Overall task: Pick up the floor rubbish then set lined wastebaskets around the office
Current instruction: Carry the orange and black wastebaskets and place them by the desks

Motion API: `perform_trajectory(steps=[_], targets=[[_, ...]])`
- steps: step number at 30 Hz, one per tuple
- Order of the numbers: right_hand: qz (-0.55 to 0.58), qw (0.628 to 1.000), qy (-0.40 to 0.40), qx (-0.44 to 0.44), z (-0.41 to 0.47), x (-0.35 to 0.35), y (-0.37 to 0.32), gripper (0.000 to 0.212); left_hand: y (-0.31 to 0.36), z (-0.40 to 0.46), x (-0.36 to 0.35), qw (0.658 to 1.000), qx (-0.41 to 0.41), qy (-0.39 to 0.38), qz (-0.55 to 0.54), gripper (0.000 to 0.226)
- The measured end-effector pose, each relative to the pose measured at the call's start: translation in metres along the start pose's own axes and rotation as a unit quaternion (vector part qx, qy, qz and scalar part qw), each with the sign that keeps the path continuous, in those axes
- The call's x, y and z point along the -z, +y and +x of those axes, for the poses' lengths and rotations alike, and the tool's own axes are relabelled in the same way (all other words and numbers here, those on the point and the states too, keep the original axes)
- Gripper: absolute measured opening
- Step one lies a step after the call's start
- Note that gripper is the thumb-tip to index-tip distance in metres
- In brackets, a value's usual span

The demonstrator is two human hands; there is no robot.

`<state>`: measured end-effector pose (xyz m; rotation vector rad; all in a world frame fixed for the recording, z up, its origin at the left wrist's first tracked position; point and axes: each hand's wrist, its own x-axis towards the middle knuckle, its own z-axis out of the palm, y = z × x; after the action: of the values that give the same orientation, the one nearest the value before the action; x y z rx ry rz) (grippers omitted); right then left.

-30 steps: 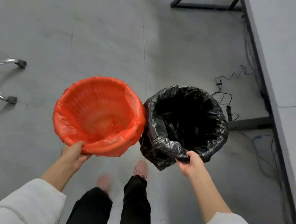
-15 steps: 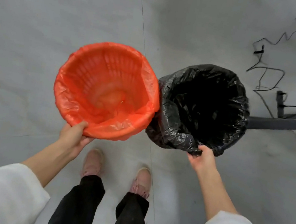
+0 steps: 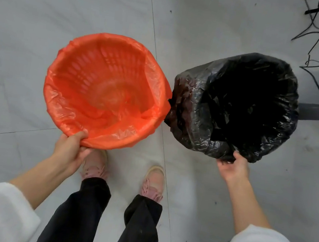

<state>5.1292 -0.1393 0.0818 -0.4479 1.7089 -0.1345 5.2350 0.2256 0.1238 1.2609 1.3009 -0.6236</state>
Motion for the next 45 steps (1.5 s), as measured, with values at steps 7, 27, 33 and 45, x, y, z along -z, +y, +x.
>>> perform_trajectory(steps=[7,27,33,45], targets=[[-0.069,0.998,0.003,-0.008,-0.037,-0.002,0.003,0.041,0.017,-0.007,0.006,1.000,0.009,0.000,0.026,0.042],[-0.524,0.819,-0.164,0.166,-0.411,-0.168,0.034,0.031,0.247,-0.215,0.086,0.985,-0.053,-0.075,0.143,0.022],[-0.461,0.848,-0.208,0.158,-0.500,-0.245,-0.007,0.024,0.363,-0.261,0.072,0.978,-0.121,-0.084,0.150,0.021],[-0.417,0.829,-0.273,0.253,-0.603,-0.533,-0.126,0.017,0.672,-0.281,-0.039,0.965,-0.220,-0.069,0.126,0.025]])
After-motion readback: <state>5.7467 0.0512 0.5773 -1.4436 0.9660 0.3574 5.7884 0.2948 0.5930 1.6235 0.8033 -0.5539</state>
